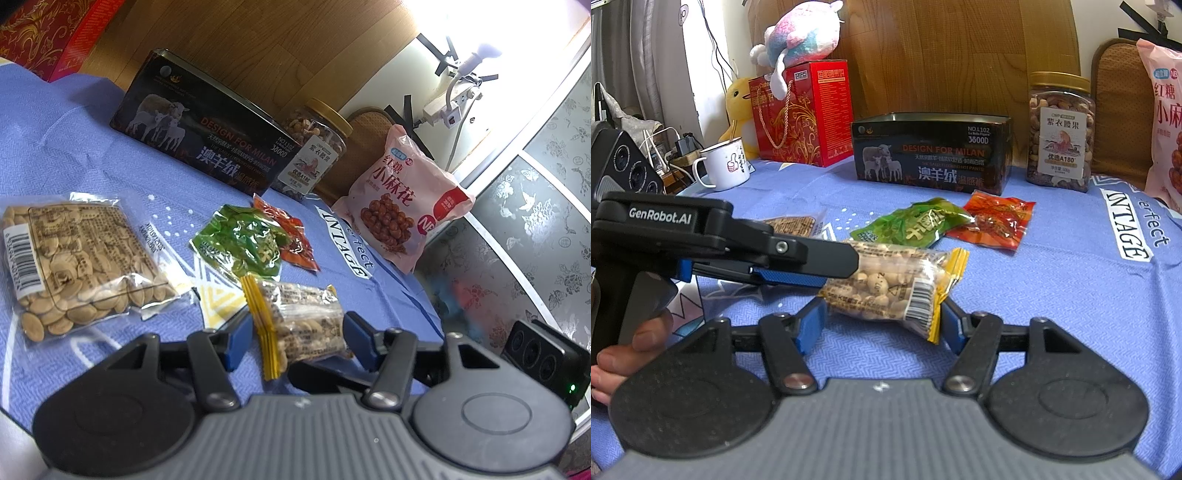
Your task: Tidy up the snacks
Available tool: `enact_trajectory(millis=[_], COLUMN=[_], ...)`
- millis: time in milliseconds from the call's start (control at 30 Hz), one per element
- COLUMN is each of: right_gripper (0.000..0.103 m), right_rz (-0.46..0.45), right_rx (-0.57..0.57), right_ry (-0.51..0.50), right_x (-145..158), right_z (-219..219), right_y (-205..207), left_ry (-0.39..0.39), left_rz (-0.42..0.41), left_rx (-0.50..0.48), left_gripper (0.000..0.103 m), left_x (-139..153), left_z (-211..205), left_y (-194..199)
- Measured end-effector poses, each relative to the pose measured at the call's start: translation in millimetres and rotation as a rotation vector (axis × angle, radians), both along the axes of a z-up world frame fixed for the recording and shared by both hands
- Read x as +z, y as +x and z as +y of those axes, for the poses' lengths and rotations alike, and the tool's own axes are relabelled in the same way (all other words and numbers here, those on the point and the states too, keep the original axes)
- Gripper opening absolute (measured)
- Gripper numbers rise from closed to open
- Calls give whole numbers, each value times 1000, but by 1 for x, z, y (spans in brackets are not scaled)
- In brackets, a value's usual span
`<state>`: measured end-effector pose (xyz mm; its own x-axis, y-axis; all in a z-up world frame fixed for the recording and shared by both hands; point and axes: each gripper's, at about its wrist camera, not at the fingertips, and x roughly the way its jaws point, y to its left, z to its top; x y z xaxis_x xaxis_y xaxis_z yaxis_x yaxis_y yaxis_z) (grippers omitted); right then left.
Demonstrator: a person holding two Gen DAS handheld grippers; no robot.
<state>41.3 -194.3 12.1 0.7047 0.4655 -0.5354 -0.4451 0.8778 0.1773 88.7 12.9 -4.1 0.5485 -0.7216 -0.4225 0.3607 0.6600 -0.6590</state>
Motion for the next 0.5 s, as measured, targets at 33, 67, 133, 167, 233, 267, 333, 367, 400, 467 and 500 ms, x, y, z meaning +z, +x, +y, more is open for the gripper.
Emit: enact_trajectory(millis=[33, 67, 133, 167, 233, 267, 333, 367, 400, 467, 500], right_gripper=[68, 68, 68, 68, 67, 68, 67, 67, 67, 55, 45], right_rz=[0, 0, 0, 0, 1, 1, 1, -1, -5, -20, -31], right_rx=[0, 0, 1, 1, 2, 5, 6, 10, 14, 7, 2], right_ry=[0, 0, -1, -4, -13, -15, -17, -20, -24, -57, -75], right_x=[0, 0, 0, 0, 1, 1, 1, 0, 0, 1, 1], right_z=[0, 0, -1, -1, -2, -4, -7, -9, -9, -5, -2], right_y=[0, 0, 0, 0, -2, -3, -6, -8, -9, -10, -10], left_ry=[0, 1, 3, 4, 9, 10, 10, 10, 10, 12, 7], left_rz=[0, 0, 0, -1, -2, -2, -3, -3, -4, -4, 5], left_rx=[0, 0, -1, -3, -7, -7, -8, -8, -10, -13, -28], left_gripper=[55, 55, 55, 55, 55, 55, 55, 53, 53, 46, 42], left_x=[0, 0, 0, 0, 0, 0, 0, 0, 0, 0, -1], left_z=[0, 0, 0, 0, 0, 0, 0, 0, -1, -2, -3], left_y=[0, 0, 0, 0, 1, 1, 1, 0, 1, 1, 2])
